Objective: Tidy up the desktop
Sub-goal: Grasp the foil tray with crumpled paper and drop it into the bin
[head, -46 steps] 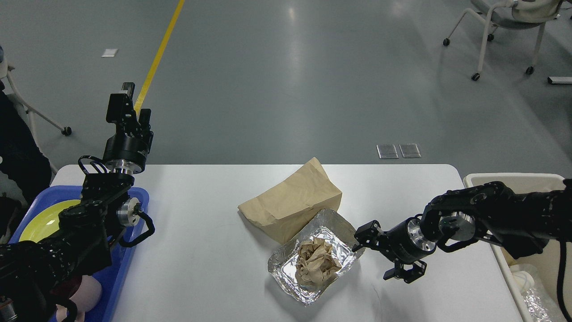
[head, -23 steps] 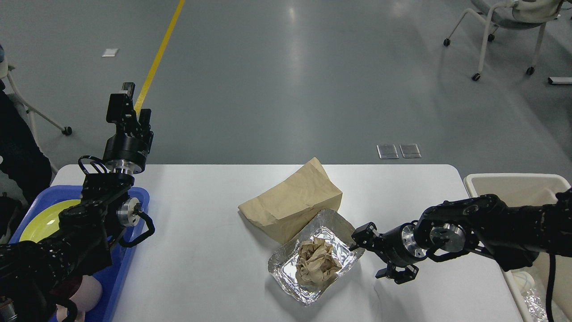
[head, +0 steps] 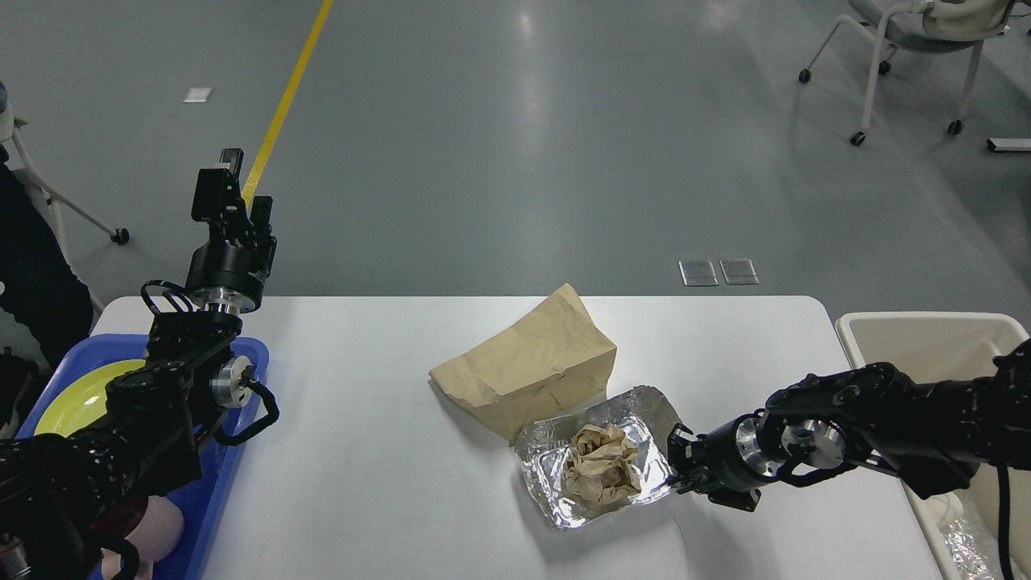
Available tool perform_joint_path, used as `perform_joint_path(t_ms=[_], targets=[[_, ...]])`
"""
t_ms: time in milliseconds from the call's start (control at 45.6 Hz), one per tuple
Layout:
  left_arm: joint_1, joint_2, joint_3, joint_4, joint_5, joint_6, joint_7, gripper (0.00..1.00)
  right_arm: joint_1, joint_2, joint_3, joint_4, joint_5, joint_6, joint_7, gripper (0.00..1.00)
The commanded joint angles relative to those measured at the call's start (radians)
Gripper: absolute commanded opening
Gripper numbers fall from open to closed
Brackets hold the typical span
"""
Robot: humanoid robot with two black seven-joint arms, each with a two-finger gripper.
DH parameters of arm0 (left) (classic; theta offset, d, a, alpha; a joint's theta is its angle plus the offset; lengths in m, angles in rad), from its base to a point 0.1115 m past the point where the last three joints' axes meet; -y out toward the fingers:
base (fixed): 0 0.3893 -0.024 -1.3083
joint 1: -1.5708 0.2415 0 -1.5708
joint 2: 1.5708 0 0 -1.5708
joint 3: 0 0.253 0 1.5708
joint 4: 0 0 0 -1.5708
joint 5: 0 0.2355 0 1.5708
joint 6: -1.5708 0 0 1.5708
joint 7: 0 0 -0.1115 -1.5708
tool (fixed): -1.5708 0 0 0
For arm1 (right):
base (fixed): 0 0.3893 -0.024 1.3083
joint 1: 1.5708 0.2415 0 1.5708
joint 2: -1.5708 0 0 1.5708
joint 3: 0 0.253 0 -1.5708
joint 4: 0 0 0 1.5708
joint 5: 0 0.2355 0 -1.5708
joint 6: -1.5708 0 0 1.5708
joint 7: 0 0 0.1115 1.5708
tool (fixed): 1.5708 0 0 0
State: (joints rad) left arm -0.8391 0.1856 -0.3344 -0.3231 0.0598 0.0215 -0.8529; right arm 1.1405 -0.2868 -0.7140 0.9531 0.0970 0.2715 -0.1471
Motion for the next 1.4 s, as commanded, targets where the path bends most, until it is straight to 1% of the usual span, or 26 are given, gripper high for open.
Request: perform_joint_path(t_ms=[0, 153, 329, 394, 482, 548, 591, 679, 876, 1052, 1205, 1380], targets=[[0.0, 0.0, 0.0, -0.001, 0.0, 0.0, 0.0, 0.97, 0.016, -0.011, -0.03, -0.013, -0.059, 0.0, 0.0, 0.0], [0.0, 0.0, 0.0, -0.001, 0.0, 0.0, 0.0, 0.97, 0.016, -0.035, -0.042, -0.054, -0.06, 0.0, 0.0, 0.0], [0.0, 0.0, 0.0, -0.001, 0.0, 0.0, 0.0, 0.97, 0.025, -0.117, -0.021, -0.03, -0.06, 0.011, 0.011, 0.0], [0.0, 0.0, 0.0, 0.001, 0.0, 0.0, 0.0, 0.97, 0.036, -0.132, -0.021, -0.01, -0.06, 0.017, 0.043, 0.0], [0.0, 0.0, 0.0, -0.001, 0.0, 0.0, 0.0, 0.97, 0.05, -0.161, -0.021, 0.016, -0.062, 0.037, 0.109, 0.0], [0.0, 0.0, 0.0, -0.001, 0.0, 0.0, 0.0, 0.97, 0.068, -0.183, -0.021, 0.027, -0.062, 0.072, 0.152, 0.0], [0.0, 0.0, 0.0, 0.001, 0.0, 0.0, 0.0, 0.97, 0.079, -0.192, -0.021, 0.027, -0.062, 0.104, 0.173, 0.0], [0.0, 0.0, 0.0, -0.001, 0.0, 0.0, 0.0, 0.97, 0.11, -0.212, -0.021, 0.027, -0.062, 0.159, 0.199, 0.0], [0.0, 0.0, 0.0, -0.001, 0.0, 0.0, 0.0, 0.97, 0.179, -0.261, -0.025, 0.026, -0.062, 0.207, 0.202, 0.0], [0.0, 0.0, 0.0, -0.001, 0.0, 0.0, 0.0, 0.97, 0.28, -0.301, -0.039, 0.015, -0.066, 0.242, 0.199, 0.0], [0.0, 0.0, 0.0, -0.001, 0.0, 0.0, 0.0, 0.97, 0.386, -0.301, -0.073, -0.016, -0.068, 0.25, 0.195, 0.0], [0.0, 0.0, 0.0, -0.001, 0.0, 0.0, 0.0, 0.97, 0.461, -0.273, -0.101, -0.051, -0.068, 0.25, 0.19, 0.0]])
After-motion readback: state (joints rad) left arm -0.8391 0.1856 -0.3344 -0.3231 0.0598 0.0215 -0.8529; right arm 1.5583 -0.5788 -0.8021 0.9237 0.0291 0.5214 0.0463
